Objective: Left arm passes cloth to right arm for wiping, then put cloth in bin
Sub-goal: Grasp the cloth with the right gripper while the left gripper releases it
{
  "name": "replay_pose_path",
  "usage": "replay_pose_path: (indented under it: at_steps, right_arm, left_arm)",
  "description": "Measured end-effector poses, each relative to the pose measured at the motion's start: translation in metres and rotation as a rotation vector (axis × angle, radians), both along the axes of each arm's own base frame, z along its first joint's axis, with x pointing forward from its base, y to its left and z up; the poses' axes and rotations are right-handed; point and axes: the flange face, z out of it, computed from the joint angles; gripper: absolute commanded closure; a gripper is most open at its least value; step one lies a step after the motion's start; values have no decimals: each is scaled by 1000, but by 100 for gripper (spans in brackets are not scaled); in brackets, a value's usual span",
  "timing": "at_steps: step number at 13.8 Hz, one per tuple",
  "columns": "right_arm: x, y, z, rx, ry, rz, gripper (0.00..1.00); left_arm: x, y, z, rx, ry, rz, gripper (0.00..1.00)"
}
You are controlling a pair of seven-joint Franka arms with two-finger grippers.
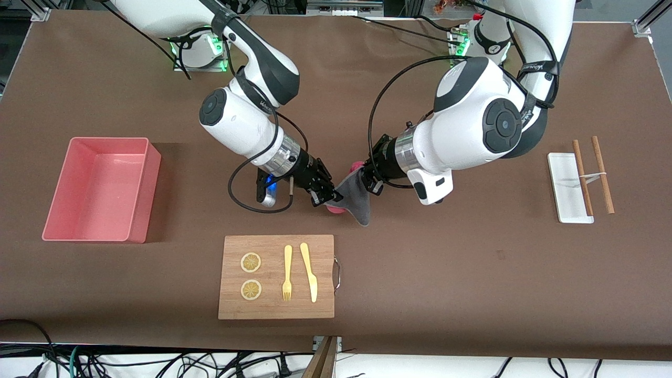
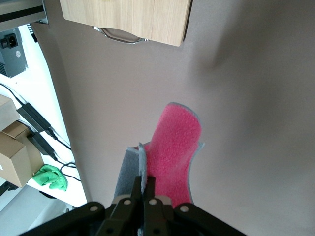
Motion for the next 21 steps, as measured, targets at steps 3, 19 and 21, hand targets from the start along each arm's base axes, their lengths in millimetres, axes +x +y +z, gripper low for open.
replay_pose_path:
  at_steps: [3,19,21]
  right_arm:
    - [3,-2,5,5,-8,-5,100]
    - [-25,-8,-54,-208,129,349,100]
    - [-36,-14,-77,-284,170,421,100]
  left_arm:
    - [2,3,0,4,-4,4,0]
    - [36,192,22,75,-132,-428,0]
    - [35,218,23,105,-158,-556,0]
